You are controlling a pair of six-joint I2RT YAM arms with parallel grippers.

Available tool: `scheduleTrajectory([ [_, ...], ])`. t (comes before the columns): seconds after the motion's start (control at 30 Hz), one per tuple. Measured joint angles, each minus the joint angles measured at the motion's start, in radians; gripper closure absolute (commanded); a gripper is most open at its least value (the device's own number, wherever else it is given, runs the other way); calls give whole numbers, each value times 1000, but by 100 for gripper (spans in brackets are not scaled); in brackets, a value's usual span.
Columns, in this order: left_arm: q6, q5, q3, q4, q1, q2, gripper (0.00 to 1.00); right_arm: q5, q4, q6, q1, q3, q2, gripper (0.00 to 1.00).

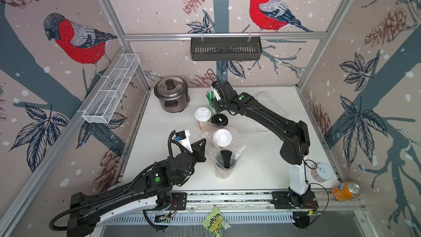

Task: Pack milk tea into plastic carrier bags
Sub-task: Pick up the straw from the container.

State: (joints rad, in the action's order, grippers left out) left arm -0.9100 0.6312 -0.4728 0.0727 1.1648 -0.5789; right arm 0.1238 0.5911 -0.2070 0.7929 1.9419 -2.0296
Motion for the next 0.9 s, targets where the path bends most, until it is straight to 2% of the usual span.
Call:
scheduleTrajectory([
  [0.27,0,0,0,0,0,0,100,8,10,0,6,35,9,95],
  [0.53,-3,-1,0,0,0,-3,100,48,64,1,29,62,80,95],
  [0.9,0,-3,-4,-1,0,-10,100,173,169,25,138,9,328,96],
])
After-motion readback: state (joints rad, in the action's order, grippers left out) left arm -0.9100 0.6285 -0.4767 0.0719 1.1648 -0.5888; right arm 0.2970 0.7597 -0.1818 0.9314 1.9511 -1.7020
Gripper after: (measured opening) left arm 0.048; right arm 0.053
